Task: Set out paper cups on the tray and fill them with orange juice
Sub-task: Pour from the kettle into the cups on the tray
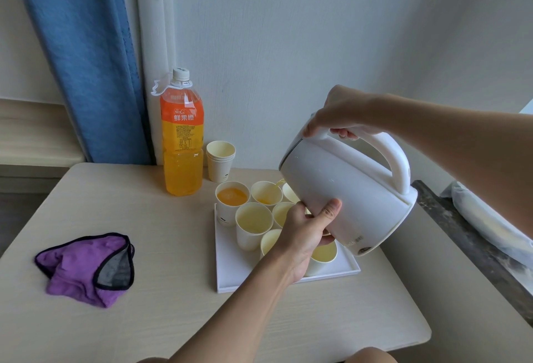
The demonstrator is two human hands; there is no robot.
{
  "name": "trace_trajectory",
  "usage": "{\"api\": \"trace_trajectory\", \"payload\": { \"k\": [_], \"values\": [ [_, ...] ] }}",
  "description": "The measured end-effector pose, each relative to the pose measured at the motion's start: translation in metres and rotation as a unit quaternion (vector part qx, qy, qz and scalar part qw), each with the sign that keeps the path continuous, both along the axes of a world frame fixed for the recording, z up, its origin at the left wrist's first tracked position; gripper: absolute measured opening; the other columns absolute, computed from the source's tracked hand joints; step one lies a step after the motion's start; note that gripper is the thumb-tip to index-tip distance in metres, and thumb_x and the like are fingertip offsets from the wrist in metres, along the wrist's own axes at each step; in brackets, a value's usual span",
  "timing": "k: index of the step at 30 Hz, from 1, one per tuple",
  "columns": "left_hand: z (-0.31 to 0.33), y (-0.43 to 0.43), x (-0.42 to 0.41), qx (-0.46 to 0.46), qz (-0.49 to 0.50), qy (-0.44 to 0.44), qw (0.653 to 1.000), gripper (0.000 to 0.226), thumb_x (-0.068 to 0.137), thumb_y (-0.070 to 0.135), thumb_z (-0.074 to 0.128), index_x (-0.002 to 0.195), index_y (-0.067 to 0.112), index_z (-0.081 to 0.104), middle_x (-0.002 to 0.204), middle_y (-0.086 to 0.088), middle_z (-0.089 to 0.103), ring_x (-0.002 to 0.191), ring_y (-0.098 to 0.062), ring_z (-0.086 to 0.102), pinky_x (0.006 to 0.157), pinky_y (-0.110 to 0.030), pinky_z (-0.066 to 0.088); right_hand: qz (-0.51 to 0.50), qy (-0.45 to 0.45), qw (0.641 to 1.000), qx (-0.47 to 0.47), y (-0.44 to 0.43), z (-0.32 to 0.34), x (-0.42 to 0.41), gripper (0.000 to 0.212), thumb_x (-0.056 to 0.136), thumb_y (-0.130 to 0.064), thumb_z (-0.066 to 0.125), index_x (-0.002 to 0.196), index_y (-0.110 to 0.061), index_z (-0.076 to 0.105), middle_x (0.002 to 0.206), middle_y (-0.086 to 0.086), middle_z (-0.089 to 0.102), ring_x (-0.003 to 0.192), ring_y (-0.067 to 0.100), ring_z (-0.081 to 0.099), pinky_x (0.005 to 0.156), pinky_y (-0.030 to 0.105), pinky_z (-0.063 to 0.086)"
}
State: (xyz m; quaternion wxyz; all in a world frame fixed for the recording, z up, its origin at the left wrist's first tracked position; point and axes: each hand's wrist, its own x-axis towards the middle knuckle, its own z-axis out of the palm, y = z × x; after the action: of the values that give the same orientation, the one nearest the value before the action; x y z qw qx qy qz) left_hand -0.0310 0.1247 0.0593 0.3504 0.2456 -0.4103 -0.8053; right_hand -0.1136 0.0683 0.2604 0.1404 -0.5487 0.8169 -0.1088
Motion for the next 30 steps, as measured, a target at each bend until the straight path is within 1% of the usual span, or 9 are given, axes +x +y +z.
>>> {"api": "trace_trajectory", "payload": {
  "k": [4, 7, 11, 13, 17, 22, 26, 28, 30],
  "values": [
    [0.0000, 0.0001, 0.0003, 0.005, -0.001, 0.003, 1.000, 0.052, 0.079, 0.041, 0.084, 0.118, 0.013, 0.064, 0.110, -0.003, 0.075, 0.099, -0.021, 0.071, 0.095, -0.045, 0.056, -0.002, 0.007, 1.000, -0.004, 0.0000, -0.0002, 0.0022, 0.037, 0.071, -0.022, 0.082, 0.057, -0.009, 0.051, 0.051, 0.007, 0.046, 0.048, 0.021, 0.039, 0.044, 0.023, 0.033],
    [-0.0001, 0.0008, -0.0001, 0.010, 0.002, 0.001, 1.000, 0.050, 0.080, 0.039, 0.082, 0.118, 0.013, 0.064, 0.112, -0.004, 0.075, 0.102, -0.023, 0.071, 0.094, -0.045, 0.057, -0.001, 0.007, 1.000, -0.007, -0.0001, -0.0006, 0.0032, 0.038, 0.072, -0.021, 0.082, 0.057, -0.008, 0.050, 0.051, 0.008, 0.045, 0.046, 0.020, 0.038, 0.043, 0.022, 0.032],
    [0.0006, 0.0009, -0.0002, 0.013, 0.003, 0.003, 1.000, 0.052, 0.079, 0.040, 0.079, 0.119, 0.012, 0.064, 0.119, -0.009, 0.074, 0.104, -0.024, 0.071, 0.094, -0.045, 0.057, 0.000, 0.012, 1.000, -0.007, -0.0008, -0.0012, 0.0044, 0.038, 0.073, -0.020, 0.082, 0.057, -0.008, 0.050, 0.052, 0.008, 0.045, 0.046, 0.020, 0.037, 0.041, 0.021, 0.031],
    [0.0017, 0.0019, 0.0001, 0.015, 0.002, 0.003, 1.000, 0.054, 0.080, 0.041, 0.084, 0.120, 0.010, 0.063, 0.123, -0.012, 0.073, 0.106, -0.025, 0.071, 0.095, -0.045, 0.056, 0.000, 0.012, 1.000, -0.008, -0.0010, -0.0011, 0.0045, 0.038, 0.073, -0.019, 0.082, 0.057, -0.008, 0.050, 0.051, 0.007, 0.044, 0.045, 0.020, 0.037, 0.040, 0.021, 0.031],
    [0.0024, 0.0032, 0.0000, 0.018, 0.002, 0.002, 1.000, 0.057, 0.081, 0.040, 0.083, 0.124, 0.007, 0.062, 0.124, -0.013, 0.073, 0.109, -0.028, 0.071, 0.096, -0.045, 0.057, 0.002, 0.021, 1.000, -0.007, -0.0015, -0.0012, 0.0055, 0.038, 0.073, -0.021, 0.082, 0.057, -0.008, 0.050, 0.052, 0.008, 0.045, 0.045, 0.021, 0.038, 0.042, 0.021, 0.032],
    [0.0044, 0.0038, 0.0006, 0.018, 0.004, 0.011, 1.000, 0.065, 0.073, 0.042, 0.077, 0.125, 0.008, 0.062, 0.126, -0.013, 0.072, 0.108, -0.027, 0.071, 0.099, -0.048, 0.056, 0.003, 0.029, 1.000, -0.007, -0.0022, -0.0010, 0.0070, 0.037, 0.073, -0.021, 0.082, 0.057, -0.008, 0.050, 0.051, 0.008, 0.045, 0.045, 0.020, 0.038, 0.043, 0.022, 0.033],
    [0.0051, 0.0047, 0.0009, 0.022, 0.006, 0.009, 1.000, 0.063, 0.076, 0.042, 0.080, 0.126, 0.008, 0.062, 0.127, -0.014, 0.071, 0.112, -0.030, 0.070, 0.100, -0.049, 0.055, 0.007, 0.033, 0.999, -0.006, -0.0030, -0.0011, 0.0082, 0.037, 0.072, -0.022, 0.082, 0.058, -0.009, 0.051, 0.053, 0.008, 0.046, 0.046, 0.021, 0.039, 0.043, 0.021, 0.033],
    [0.0061, 0.0049, 0.0011, 0.024, 0.006, 0.013, 1.000, 0.060, 0.079, 0.041, 0.085, 0.125, 0.009, 0.062, 0.127, -0.013, 0.071, 0.110, -0.028, 0.071, 0.099, -0.049, 0.056, 0.010, 0.035, 0.999, -0.006, -0.0034, -0.0009, 0.0086, 0.036, 0.072, -0.022, 0.082, 0.059, -0.009, 0.051, 0.053, 0.008, 0.047, 0.046, 0.021, 0.039, 0.043, 0.021, 0.034],
    [0.0075, 0.0057, 0.0013, 0.026, 0.006, 0.018, 0.999, 0.060, 0.078, 0.041, 0.084, 0.125, 0.009, 0.062, 0.128, -0.014, 0.071, 0.109, -0.027, 0.071, 0.098, -0.047, 0.056, 0.013, 0.035, 0.999, -0.006, -0.0034, -0.0007, 0.0091, 0.036, 0.072, -0.022, 0.082, 0.060, -0.009, 0.051, 0.053, 0.008, 0.047, 0.046, 0.020, 0.039, 0.043, 0.021, 0.034]
  ]
}}
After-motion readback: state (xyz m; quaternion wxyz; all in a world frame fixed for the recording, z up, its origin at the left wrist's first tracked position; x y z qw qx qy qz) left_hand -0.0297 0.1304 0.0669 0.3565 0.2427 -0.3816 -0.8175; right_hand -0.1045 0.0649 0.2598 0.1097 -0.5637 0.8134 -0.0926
